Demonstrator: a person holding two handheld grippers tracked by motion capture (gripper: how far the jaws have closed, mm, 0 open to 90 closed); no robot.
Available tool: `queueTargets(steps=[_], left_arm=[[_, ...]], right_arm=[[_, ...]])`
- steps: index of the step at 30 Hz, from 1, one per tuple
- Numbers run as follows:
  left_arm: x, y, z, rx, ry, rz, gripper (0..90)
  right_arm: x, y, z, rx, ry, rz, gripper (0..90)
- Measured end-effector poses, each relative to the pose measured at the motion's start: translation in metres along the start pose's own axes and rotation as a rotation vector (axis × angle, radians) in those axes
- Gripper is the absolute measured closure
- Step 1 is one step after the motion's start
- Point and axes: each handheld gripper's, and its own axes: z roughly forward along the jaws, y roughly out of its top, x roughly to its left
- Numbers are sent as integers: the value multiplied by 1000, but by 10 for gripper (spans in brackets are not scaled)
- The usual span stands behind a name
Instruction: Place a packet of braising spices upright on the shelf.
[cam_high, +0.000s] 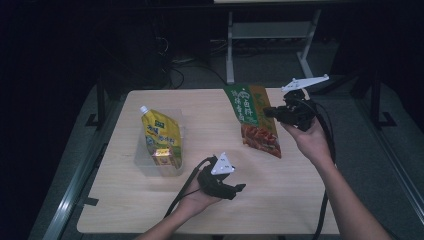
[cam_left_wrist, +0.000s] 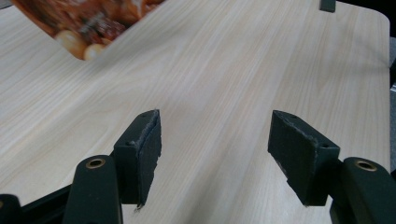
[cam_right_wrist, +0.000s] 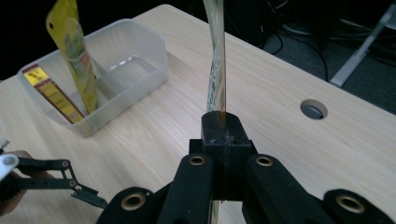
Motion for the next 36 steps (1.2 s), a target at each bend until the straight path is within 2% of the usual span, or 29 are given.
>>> queueTargets(steps=[8, 10, 16, 21, 22, 23, 28, 36], left_arm=[[2, -6, -8, -7, 0, -15, 329], [3, -8, -10, 0, 1, -8, 323], [3, -12, -12, -8, 1, -27, 318], [5, -18, -14, -10, -7, -44, 307], [6, -19, -14, -3, -8, -43, 306], [8, -20, -15, 8, -6, -23, 306], [4, -24, -14, -2, -22, -44, 301], [5, -24, -14, 3, -22, -29, 282]], right_arm=[[14, 24, 7, -14, 23, -28, 900], [17, 30, 9, -19, 30, -37, 900], [26, 48, 19, -24, 52, -62, 900], [35, 64, 32, -39, 77, -86, 900], [37, 67, 35, -39, 83, -92, 900], [40, 70, 38, -37, 88, -95, 900], [47, 83, 55, -41, 109, -106, 900], [60, 102, 73, -57, 119, -129, 900]])
